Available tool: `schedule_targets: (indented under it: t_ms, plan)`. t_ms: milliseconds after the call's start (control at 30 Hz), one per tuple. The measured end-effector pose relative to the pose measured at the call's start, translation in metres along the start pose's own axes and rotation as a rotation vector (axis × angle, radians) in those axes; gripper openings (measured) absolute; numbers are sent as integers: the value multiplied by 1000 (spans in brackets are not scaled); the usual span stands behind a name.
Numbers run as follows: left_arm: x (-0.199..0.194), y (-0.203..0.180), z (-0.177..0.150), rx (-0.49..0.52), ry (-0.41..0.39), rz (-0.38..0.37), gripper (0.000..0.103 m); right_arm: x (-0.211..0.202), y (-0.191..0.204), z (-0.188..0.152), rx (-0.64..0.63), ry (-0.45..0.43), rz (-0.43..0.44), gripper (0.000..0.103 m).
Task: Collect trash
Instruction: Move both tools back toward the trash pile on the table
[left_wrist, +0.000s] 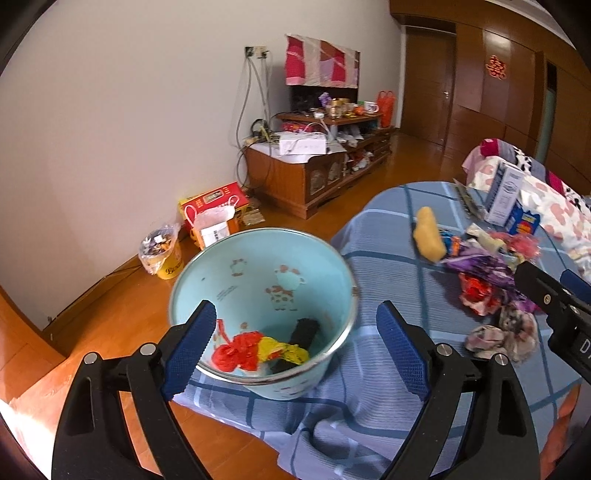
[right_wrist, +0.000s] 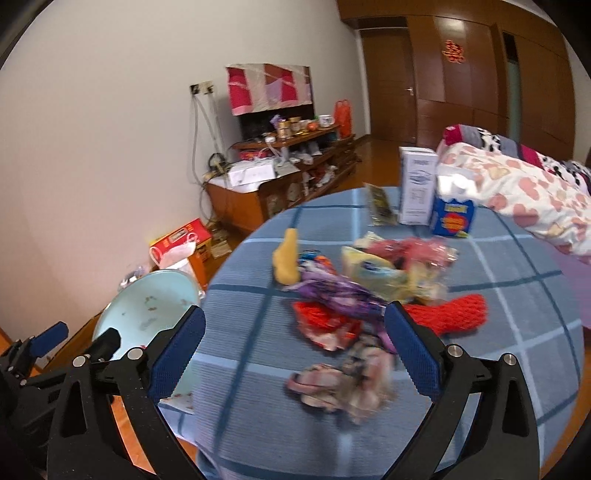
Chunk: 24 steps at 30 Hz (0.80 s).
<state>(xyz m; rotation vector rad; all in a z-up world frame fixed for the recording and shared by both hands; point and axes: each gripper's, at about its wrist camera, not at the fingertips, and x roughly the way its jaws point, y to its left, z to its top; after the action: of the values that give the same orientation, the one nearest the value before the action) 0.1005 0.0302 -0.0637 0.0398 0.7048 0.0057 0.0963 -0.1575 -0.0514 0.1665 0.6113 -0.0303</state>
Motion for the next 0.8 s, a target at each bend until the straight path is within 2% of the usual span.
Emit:
schedule_targets:
  t_ms: [267, 633, 800]
  plan:
    - [-4, -32, -7, 74, -11, -32, 87, -13, -58, -16, 91, 1, -90, 96]
    - [5, -77, -26, 155, 31, -153, 87, -16, -130, -44, 189, 37, -209, 94]
    - [11, -104, -32, 185, 47, -240, 86, -16, -149, -49, 204, 41, -237, 83]
